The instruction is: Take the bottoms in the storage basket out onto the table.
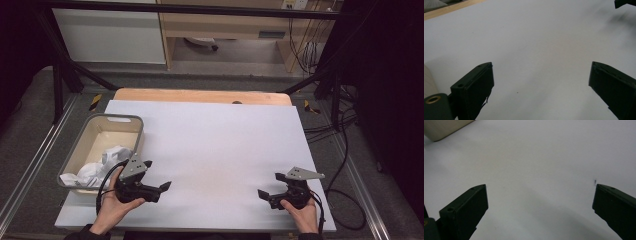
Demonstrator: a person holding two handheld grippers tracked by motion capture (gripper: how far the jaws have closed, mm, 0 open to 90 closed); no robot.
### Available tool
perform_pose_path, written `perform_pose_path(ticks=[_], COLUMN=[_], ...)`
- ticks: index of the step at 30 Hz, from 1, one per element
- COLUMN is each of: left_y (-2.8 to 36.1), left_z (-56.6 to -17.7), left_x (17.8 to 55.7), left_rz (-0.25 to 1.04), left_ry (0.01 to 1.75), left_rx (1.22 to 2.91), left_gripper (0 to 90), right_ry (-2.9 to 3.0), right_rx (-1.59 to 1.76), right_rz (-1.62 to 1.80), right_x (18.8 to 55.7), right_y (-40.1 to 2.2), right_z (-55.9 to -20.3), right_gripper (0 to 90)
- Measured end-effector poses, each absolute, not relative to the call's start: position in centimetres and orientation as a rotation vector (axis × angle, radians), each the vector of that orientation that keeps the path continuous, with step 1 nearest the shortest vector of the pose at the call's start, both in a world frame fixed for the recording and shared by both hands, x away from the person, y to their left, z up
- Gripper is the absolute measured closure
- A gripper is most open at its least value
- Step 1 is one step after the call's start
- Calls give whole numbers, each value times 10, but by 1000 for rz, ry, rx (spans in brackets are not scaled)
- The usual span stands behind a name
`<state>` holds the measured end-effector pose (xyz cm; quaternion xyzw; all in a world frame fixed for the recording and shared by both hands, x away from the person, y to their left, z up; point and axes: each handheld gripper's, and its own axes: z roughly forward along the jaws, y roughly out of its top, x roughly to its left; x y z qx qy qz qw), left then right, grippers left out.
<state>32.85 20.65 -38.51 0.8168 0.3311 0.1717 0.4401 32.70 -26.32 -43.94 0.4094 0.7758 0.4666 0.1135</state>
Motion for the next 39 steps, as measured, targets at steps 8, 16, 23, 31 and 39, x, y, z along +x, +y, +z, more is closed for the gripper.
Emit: perform_pose_path(ticks=[8,16,23,31,39], left_y=[207,203,201,202,205], left_z=[-380,-372,-360,-347,-338], left_x=[329,333,337,342,346], left_rz=[432,453,475,505,525], left_ry=[830,824,813,804,809], left_rx=[2030,2046,2061,2058,2060], left_gripper=[56,55,55,55,53], right_ry=[2278,2270,2282,2285,2284], right_rx=[1196,1197,1198,1195,1195], right_rz=[1359,1359,1355,1347,1345], right_x=[327,327,327,327,327], right_y=[-262,-263,-262,-262,-262], right_z=[-440,-439,-440,-440,-440], right_gripper=[8,8,8,7,7])
